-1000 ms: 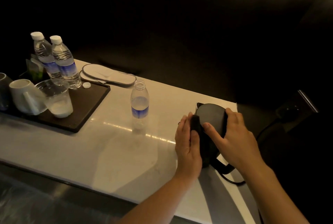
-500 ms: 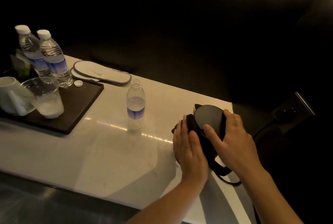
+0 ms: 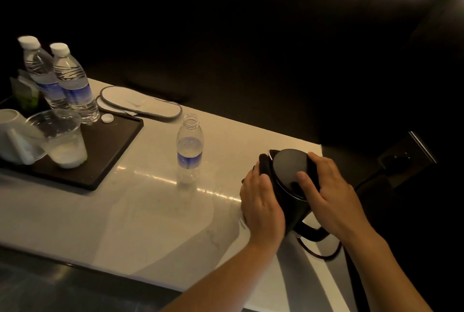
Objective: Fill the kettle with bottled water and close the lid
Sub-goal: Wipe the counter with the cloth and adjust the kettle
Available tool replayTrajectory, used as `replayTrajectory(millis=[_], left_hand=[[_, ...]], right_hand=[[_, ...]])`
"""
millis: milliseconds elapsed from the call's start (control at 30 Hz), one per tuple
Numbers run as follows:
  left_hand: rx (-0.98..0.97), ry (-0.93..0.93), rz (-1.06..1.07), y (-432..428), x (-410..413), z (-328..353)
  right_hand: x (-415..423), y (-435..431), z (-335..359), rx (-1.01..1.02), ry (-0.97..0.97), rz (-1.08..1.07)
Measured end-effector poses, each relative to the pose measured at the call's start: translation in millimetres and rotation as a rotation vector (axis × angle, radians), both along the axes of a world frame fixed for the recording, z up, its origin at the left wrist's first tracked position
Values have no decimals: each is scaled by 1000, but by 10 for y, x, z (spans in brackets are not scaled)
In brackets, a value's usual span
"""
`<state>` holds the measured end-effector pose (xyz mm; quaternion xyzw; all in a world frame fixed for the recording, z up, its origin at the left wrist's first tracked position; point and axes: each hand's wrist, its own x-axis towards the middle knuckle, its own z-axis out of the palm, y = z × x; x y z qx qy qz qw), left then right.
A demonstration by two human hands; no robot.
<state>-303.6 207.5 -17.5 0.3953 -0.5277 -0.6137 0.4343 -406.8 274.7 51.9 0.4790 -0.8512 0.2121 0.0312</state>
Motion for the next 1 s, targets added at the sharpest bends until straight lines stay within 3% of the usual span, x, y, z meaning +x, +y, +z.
replayTrajectory(millis=[67,133,367,533,633,800,1000], left_hand=[[-109,3,20,56,5,-35],[-92,31,-8,-5,55,-155],[268,-9,-209,-494,65,-262],[7,27,-75,-138,5,-44],[-36,64,-74,-108,56,-131],[216,28,-372,-602,95,-286],[235,33,-662,-1058,-117,-111]], right_hand=[[-55,2,30,-5,-15,43],[-91,1,37,-5,-34,80],[-228,2,23,-6,-112,159],[-266,-18,46,-19,-140,186],[-305,-20,52,-21,-157,214],[-366,-38,46,-28,-166,242],[-368,-69,59,-25,-164,236]])
